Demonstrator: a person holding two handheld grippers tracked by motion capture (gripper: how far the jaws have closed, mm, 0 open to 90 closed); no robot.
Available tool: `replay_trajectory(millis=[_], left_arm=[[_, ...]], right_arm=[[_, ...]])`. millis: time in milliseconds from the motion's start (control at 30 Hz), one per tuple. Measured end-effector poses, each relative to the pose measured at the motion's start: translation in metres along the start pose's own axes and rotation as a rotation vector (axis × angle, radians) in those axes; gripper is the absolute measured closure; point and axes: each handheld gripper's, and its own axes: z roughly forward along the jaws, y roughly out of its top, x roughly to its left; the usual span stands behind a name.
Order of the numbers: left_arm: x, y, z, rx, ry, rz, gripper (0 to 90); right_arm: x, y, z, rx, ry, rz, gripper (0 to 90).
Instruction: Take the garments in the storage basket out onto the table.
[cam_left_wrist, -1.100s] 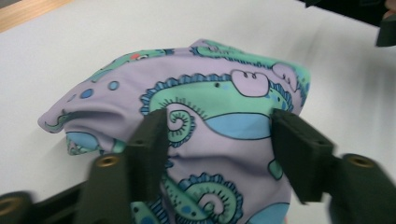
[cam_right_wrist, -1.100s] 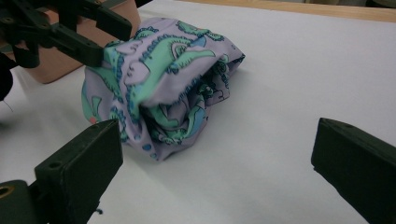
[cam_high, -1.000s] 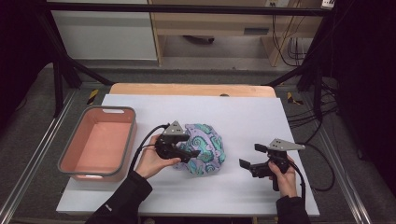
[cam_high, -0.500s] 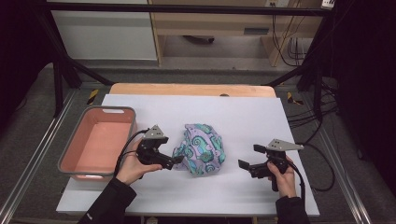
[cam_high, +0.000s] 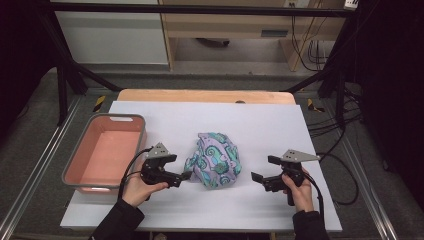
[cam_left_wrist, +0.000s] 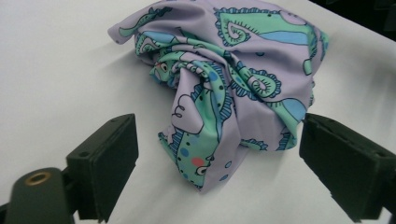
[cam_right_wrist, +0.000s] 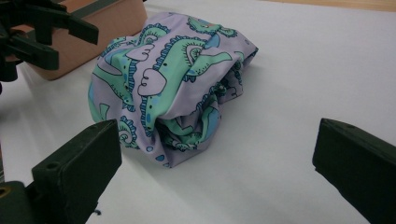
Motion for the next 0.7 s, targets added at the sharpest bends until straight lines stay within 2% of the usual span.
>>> replay_trajectory(millis=[167, 300, 467, 700], left_arm=[[-0.001, -0.001, 0.005, 0.016, 0.000, 0.005, 20.6], [-0.001, -0.002, 0.009, 0.028, -0.002, -0.013, 28.9], [-0.001, -0.005, 0.016, 0.049, -0.013, -0.010, 37.6], [-0.001, -0.008, 0.021, 0.070, -0.024, -0.028, 51.2]], right_arm=[[0.006, 0.002, 0.006, 0.010, 0.009, -0.011, 1.9], [0.011, 0.002, 0.012, 0.024, 0.019, -0.016, 2.0], [0.018, 0.004, 0.019, 0.035, 0.033, -0.030, 2.3], [0.026, 0.005, 0.027, 0.052, 0.025, -0.036, 2.9]])
